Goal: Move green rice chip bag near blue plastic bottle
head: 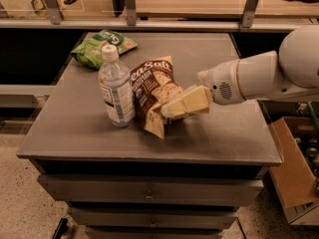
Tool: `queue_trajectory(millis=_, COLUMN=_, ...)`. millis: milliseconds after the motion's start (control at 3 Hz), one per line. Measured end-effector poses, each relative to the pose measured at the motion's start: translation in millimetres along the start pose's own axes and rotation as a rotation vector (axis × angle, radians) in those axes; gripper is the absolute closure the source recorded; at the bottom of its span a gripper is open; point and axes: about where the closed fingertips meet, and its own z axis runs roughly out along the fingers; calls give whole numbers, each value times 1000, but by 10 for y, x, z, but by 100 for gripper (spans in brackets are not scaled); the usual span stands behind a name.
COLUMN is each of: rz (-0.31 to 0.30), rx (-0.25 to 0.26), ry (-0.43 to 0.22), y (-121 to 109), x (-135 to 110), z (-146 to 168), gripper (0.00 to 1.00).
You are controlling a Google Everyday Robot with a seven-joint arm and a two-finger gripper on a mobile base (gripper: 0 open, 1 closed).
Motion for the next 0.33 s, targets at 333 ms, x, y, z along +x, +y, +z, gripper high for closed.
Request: queue_trajectory(millis=333, rz=0, rx=0, ry=0, y=0, x=0, z=0, gripper=0)
